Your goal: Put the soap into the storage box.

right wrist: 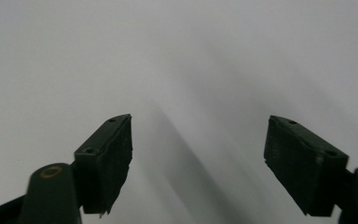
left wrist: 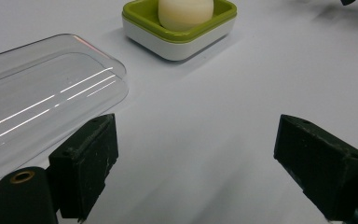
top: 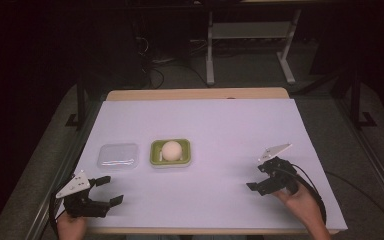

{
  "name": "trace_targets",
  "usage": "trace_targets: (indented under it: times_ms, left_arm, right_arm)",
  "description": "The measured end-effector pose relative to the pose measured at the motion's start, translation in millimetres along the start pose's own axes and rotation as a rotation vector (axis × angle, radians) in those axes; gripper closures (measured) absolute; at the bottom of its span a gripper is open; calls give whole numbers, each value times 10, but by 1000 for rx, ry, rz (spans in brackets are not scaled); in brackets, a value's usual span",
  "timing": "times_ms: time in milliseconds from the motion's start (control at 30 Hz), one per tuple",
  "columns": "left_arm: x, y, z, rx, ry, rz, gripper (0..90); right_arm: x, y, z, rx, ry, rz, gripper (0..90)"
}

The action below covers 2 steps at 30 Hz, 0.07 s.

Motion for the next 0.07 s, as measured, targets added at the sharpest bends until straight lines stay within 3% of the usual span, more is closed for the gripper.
trace_targets:
  times_ms: [67]
  left_arm:
    - [-1,2,-4,3,-2,-1,128]
  right_arm:
    - [-58,-52,10,35,19,-5,167]
Point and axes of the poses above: each handheld gripper's, and its own axes: z roughly backward along the jaws, y roughly out of its top, x roughly to its right, the point moved 5 cm from there along -z, roughly forward along the jaws, and after that the axes turned 11 degrees about x, right-handed, at the moved point
